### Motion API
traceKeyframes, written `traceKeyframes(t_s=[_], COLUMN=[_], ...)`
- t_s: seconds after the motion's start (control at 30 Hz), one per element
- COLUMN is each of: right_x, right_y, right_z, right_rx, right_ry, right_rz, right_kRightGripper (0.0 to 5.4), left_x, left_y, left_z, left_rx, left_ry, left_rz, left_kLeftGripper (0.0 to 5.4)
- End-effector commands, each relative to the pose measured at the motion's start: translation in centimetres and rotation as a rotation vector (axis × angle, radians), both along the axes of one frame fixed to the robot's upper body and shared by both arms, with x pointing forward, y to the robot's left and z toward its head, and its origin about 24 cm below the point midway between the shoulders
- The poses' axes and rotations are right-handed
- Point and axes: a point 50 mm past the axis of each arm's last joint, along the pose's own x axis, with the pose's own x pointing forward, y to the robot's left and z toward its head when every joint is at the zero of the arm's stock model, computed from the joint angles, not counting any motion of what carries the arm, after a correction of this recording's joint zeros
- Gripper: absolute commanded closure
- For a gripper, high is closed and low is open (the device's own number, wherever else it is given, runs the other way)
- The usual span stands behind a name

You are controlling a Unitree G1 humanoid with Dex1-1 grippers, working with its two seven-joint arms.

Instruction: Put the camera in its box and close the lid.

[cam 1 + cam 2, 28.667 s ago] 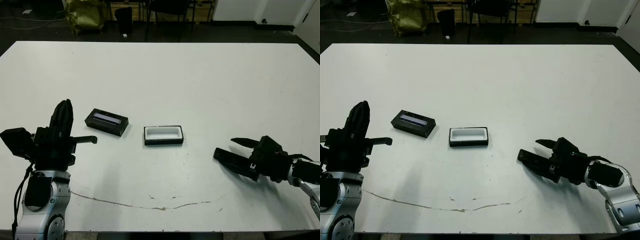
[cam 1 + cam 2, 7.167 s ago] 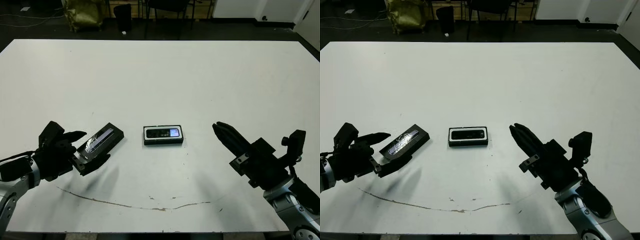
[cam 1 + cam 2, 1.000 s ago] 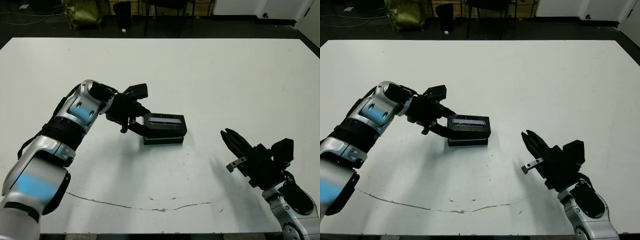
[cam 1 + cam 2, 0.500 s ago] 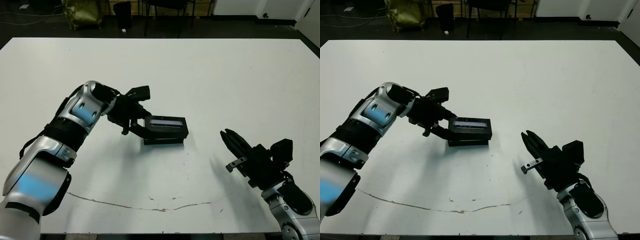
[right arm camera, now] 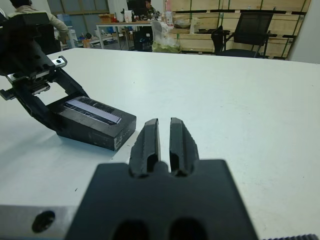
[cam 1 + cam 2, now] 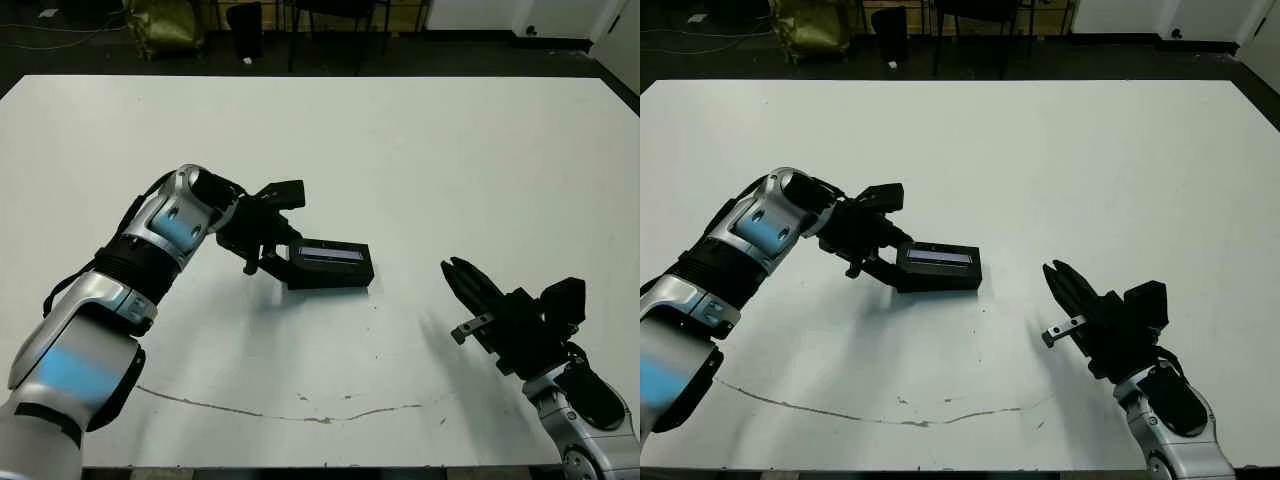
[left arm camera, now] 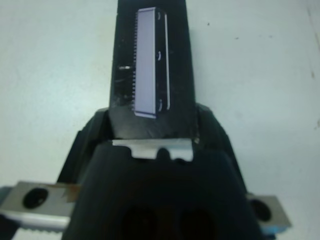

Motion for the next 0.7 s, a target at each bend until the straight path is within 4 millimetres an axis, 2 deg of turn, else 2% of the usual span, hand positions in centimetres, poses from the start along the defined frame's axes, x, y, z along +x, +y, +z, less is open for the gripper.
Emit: traceKeyframes(t_s=[0.03, 0.7], right_x=[-0.2, -0.4], right_y=[-0.2, -0.3], right_z=[-0.6, -0.7], right_rx=[0.002, 0.018], right_ry=[0.033, 0.031], right_rz=[-0.004, 0.004], right_kRightGripper=[5.40, 5.40], left_x=[0.0, -0.7], left_y=[0.1, 2.8], left_z=[-0.3, -2.0], left_rx=[0.045, 0.079], left_ry=[-0.021, 0.028], left_rz=[-0.005, 0.068], left_kLeftGripper=[3.15, 3.15])
